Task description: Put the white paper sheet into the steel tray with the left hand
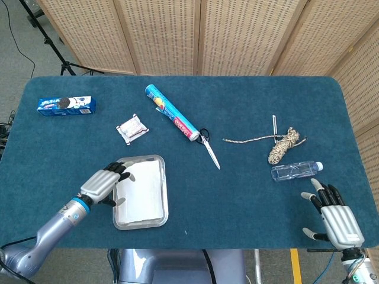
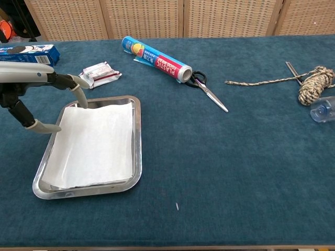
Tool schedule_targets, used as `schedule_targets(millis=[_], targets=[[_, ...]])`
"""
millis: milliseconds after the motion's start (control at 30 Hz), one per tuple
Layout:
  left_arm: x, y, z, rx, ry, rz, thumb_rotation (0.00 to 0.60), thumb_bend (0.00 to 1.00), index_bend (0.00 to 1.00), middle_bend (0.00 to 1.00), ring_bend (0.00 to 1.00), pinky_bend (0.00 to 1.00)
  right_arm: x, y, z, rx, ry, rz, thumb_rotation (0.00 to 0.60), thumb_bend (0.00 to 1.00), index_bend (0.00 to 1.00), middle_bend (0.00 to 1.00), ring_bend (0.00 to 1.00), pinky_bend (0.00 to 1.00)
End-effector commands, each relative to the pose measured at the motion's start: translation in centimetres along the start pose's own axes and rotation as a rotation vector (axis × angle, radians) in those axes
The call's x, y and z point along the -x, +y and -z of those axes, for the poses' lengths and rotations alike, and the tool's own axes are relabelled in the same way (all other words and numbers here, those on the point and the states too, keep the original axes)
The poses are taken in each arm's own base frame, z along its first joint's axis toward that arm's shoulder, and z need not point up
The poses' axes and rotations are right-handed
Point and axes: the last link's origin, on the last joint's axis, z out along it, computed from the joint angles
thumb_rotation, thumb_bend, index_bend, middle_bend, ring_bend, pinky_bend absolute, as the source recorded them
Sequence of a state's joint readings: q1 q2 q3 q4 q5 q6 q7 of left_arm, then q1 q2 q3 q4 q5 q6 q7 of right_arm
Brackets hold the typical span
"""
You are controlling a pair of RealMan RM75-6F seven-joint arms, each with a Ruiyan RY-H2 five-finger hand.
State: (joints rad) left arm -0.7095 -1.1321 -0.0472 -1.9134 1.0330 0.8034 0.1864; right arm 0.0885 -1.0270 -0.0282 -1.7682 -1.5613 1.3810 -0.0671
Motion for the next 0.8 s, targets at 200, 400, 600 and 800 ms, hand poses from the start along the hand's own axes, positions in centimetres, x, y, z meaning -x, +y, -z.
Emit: schedule_targets(millis=[200,400,600,800], targets=[[0.1,2.4,-1.1,-0.001,-0.123,-0.018,0.600,0.28,0.26,0.01,0.00,0.06,-0.1,0.1,0.0,0.000,0.004,-0.004,0.600,0.00,0.23,0.00,0.00,0.00],[0.2,3.0,-1.2,-0.024,-0.169,-0.046,0.597,0.26,0.25,0.01,0.00,0.06,-0.2,0.1,0.1,-0.003,0.007,-0.005,0.600,0.00,0.23,0.00,0.00,0.00],[0.4,3.3,-1.5,-0.048,-0.210,-0.083,0.598,0.25,0.24,0.01,0.00,0.06,-0.2,0.1,0.1,-0.002,0.009,-0.008,0.600,0.00,0.23,0.00,0.00,0.00],[0.9,3.2,-1.6,-0.075,-0.239,-0.133,0.599,0.24,0.24,0.01,0.00,0.06,-0.3,0.1,0.1,-0.002,0.009,-0.010,0.600,0.00,0.23,0.00,0.00,0.00]])
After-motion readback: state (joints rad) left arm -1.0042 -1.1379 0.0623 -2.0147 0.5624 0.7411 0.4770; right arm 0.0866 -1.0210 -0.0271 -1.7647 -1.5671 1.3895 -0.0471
